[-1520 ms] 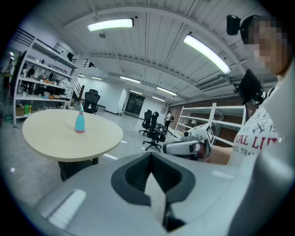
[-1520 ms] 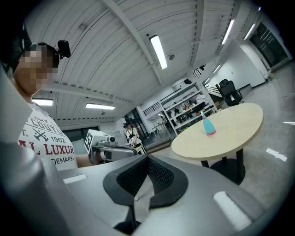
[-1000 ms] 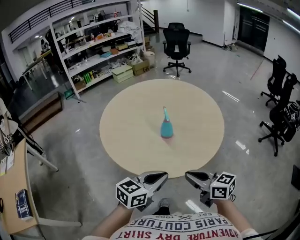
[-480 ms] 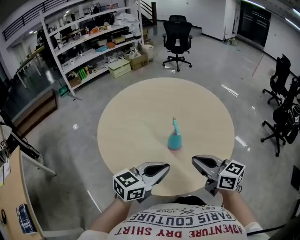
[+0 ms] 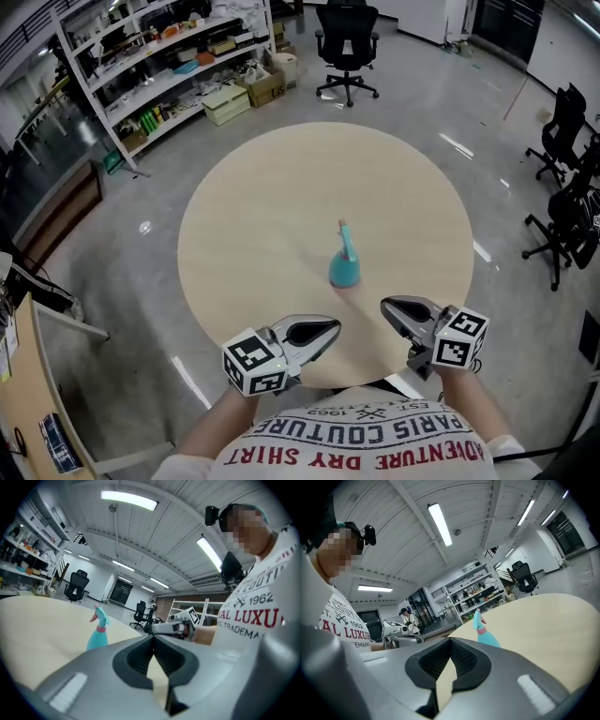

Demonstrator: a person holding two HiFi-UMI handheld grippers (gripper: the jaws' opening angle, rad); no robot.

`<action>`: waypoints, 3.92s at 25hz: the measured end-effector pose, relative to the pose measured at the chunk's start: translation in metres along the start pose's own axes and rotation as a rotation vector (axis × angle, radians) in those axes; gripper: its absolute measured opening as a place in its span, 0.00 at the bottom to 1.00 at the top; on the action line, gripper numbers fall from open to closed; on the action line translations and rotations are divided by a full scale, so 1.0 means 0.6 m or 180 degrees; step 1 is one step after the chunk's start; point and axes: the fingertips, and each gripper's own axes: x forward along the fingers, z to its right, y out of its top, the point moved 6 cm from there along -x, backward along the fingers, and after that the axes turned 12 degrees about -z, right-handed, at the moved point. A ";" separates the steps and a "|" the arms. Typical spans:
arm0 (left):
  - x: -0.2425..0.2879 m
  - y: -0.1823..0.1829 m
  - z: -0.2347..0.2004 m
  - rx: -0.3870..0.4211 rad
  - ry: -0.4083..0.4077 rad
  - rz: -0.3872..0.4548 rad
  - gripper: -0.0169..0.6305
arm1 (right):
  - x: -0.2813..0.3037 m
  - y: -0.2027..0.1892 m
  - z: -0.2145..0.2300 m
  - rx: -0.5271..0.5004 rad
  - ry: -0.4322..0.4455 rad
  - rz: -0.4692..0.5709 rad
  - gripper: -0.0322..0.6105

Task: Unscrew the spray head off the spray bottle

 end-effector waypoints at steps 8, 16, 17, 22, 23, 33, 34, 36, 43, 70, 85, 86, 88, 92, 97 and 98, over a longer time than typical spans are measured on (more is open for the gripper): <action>0.053 0.002 -0.116 -0.0017 0.0511 -0.0113 0.21 | 0.012 0.009 0.058 0.0107 -0.0005 -0.0031 0.05; 0.150 -0.046 -0.226 0.0303 0.0961 -0.0717 0.54 | 0.005 0.011 0.112 0.0203 -0.0018 -0.0117 0.05; 0.163 -0.053 -0.235 0.0385 0.0980 -0.0824 0.54 | 0.007 0.012 0.119 0.0226 -0.0012 -0.0129 0.05; 0.200 -0.069 -0.259 0.0426 0.0863 -0.0986 0.57 | 0.028 0.013 0.142 0.0247 0.0066 -0.0202 0.05; 0.206 -0.070 -0.262 0.0434 0.0849 -0.1000 0.57 | 0.031 0.013 0.146 0.0243 0.0090 -0.0203 0.05; 0.231 -0.069 -0.272 0.0534 0.0867 -0.1052 0.52 | 0.079 0.022 0.163 -0.0265 0.0050 -0.0397 0.05; 0.232 -0.068 -0.271 0.0524 0.0878 -0.1053 0.52 | 0.085 0.024 0.162 -0.0414 -0.0039 -0.0421 0.05; 0.231 -0.068 -0.267 0.0492 0.0907 -0.1060 0.52 | 0.096 0.026 0.158 -0.0679 -0.0212 -0.0448 0.09; 0.232 -0.069 -0.258 0.0403 0.1032 -0.1081 0.52 | 0.149 0.048 0.142 -0.1234 -0.0500 -0.0408 0.37; 0.213 -0.066 -0.253 0.1109 0.0043 -0.1535 0.52 | 0.186 0.066 0.151 -0.2149 0.1101 -0.0860 0.25; 0.240 -0.072 -0.225 0.0245 0.1199 -0.1169 0.52 | 0.164 0.040 0.147 -0.0992 -0.0174 -0.0313 0.39; 0.243 -0.071 -0.222 0.0193 0.1288 -0.1148 0.52 | 0.164 0.040 0.147 -0.0998 -0.0266 -0.0296 0.37; 0.250 -0.067 -0.218 0.0102 0.1416 -0.1133 0.52 | 0.163 0.044 0.151 -0.1021 -0.0407 -0.0276 0.30; 0.252 -0.067 -0.217 0.0098 0.1417 -0.1133 0.52 | 0.159 0.043 0.152 -0.1137 -0.0430 -0.0275 0.28; 0.231 -0.082 -0.219 0.0509 0.0869 -0.1211 0.52 | 0.154 0.040 0.143 -0.1456 0.0122 -0.0489 0.26; 0.225 -0.084 -0.220 0.0638 0.0700 -0.1267 0.52 | 0.153 0.037 0.143 -0.1615 0.0332 -0.0565 0.26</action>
